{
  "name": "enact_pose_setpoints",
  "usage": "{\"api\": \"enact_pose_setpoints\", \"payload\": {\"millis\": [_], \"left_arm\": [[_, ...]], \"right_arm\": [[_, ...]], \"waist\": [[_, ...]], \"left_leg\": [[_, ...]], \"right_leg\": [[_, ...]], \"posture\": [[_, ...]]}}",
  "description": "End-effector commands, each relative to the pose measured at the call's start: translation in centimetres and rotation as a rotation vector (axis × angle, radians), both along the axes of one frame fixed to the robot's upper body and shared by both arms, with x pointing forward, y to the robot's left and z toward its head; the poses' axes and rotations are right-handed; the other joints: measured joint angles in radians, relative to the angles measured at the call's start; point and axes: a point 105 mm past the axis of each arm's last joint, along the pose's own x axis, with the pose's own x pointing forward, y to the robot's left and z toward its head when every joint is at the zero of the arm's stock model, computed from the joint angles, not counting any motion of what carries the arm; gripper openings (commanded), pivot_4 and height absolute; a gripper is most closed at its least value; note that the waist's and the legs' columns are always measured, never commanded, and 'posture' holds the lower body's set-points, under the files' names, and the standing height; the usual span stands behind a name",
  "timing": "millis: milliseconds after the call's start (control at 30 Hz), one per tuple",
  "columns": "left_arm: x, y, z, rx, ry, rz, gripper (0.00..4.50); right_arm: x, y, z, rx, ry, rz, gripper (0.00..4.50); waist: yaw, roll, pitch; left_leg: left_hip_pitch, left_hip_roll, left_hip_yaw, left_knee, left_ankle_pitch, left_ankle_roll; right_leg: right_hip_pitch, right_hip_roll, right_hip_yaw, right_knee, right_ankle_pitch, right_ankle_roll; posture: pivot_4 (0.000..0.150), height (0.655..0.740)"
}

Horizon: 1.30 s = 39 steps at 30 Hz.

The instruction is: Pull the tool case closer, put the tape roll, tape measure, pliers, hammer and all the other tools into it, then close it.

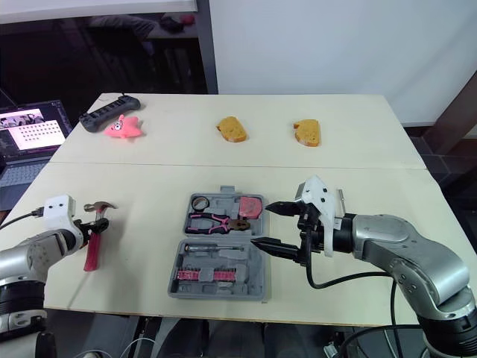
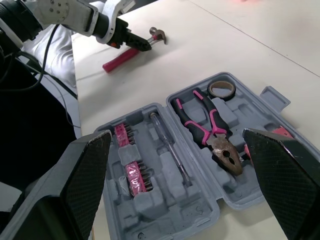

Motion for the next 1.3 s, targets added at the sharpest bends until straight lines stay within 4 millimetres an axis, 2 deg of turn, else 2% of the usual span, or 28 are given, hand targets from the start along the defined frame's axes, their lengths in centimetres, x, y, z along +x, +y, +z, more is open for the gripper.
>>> {"api": "enact_pose_setpoints", "payload": {"millis": [33, 67, 133, 167, 333, 567, 633, 700, 933, 967, 1133, 1300], "left_arm": [[-0.2, -1.3, -2.0, -0.039, 0.063, -0.02, 1.55], [-0.1, -1.5, -2.0, -0.04, 0.063, -0.023, 1.27], [0.3, -1.6, -2.4, -0.039, 0.073, -0.022, 0.22], [0.4, -1.6, -2.7, -0.041, 0.08, -0.022, 0.03], [0.7, -1.4, -3.1, -0.043, 0.089, -0.011, 0.01], [1.6, -1.5, -1.5, -0.02, 0.021, -0.013, 0.01], [1.7, -2.3, -1.2, 0.03, 0.022, -0.091, 0.01], [1.2, -2.7, -1.3, 0.101, 0.048, -0.144, 0.01], [0.6, -2.6, -2.6, 0.054, 0.054, -0.079, 0.01], [0.6, -2.6, -2.7, 0.043, 0.055, -0.068, 1.01], [0.9, -2.5, -3.4, 0.026, 0.076, -0.064, 3.18], [2.0, -2.1, -2.9, 0.027, 0.049, -0.06, 3.18]], "right_arm": [[-0.1, 0.1, 0.6, -0.004, -0.026, 0.013, 4.5], [-0.1, 0.0, 0.5, -0.006, -0.025, 0.008, 4.5], [0.1, -0.2, 0.3, -0.012, -0.018, -0.01, 4.5], [0.2, -0.2, 0.1, -0.017, -0.016, -0.013, 4.5], [0.6, -0.4, -0.5, -0.039, -0.014, -0.032, 4.5], [0.7, -0.1, -0.7, -0.032, -0.007, -0.029, 4.5], [0.7, 0.0, -0.6, -0.028, -0.006, -0.028, 4.5], [0.7, 0.1, -0.5, -0.027, -0.003, -0.022, 4.5], [1.1, 0.2, -1.0, -0.062, 0.009, -0.023, 4.5], [1.2, 0.2, -1.0, -0.063, 0.008, -0.023, 4.5], [1.7, 0.4, -0.8, -0.058, -0.007, -0.033, 4.5], [1.8, 0.6, -0.9, -0.056, -0.011, -0.037, 4.5]], "waist": [[0.001, 0.001, 0.0], [0.002, 0.001, 0.0], [0.004, 0.001, -0.001], [0.006, 0.003, -0.002], [0.022, 0.012, -0.007], [0.022, 0.012, -0.007], [0.022, 0.012, -0.007], [0.018, 0.009, -0.006], [0.018, 0.008, -0.006], [0.017, 0.008, -0.006], [0.024, 0.009, -0.006], [0.024, 0.009, -0.006]], "left_leg": [[0.0, 0.0, 0.0, 0.0, 0.0, 0.0], [0.0, 0.0, 0.0, 0.0, 0.0, 0.0], [0.0, 0.0, 0.0, 0.0, 0.0, 0.0], [0.0, 0.0, 0.0, 0.0, 0.0, 0.0], [0.002, -0.001, 0.0, 0.0, 0.0, 0.0], [0.008, -0.001, 0.0, -0.002, 0.0, 0.0], [0.01, -0.001, 0.0, -0.003, 0.0, 0.0], [0.01, -0.001, 0.0, -0.003, 0.0, 0.0], [0.01, -0.001, 0.0, -0.006, 0.001, -0.001], [0.01, -0.001, 0.0, -0.006, 0.001, -0.001], [0.012, -0.001, 0.0, -0.006, 0.001, -0.001], [0.012, -0.001, 0.0, -0.006, 0.001, -0.001]], "right_leg": [[0.0, 0.0, 0.0, 0.0, 0.0, 0.0], [0.0, 0.0, 0.0, 0.0, 0.0, 0.0], [0.0, 0.0, 0.0, 0.0, 0.0, 0.0], [0.001, 0.0, 0.0, 0.0, 0.0, 0.0], [0.002, 0.0, 0.0, 0.0, 0.0, 0.0], [0.007, 0.0, 0.0, 0.0, 0.0, 0.0], [0.008, 0.0, 0.0, -0.001, 0.0, 0.0], [0.008, 0.0, 0.0, -0.002, -0.001, 0.0], [0.008, 0.0, 0.001, -0.004, -0.001, 0.0], [0.008, 0.0, 0.001, -0.004, -0.001, 0.0], [0.009, 0.0, 0.001, -0.004, -0.001, 0.0], [0.01, 0.0, 0.0, -0.004, -0.001, 0.0]], "posture": [[0.15, 0.74], [0.15, 0.74], [0.15, 0.74], [0.15, 0.74], [0.15, 0.74], [0.15, 0.74], [0.15, 0.74], [0.15, 0.74], [0.15, 0.74], [0.15, 0.74], [0.15, 0.74], [0.15, 0.74]]}}
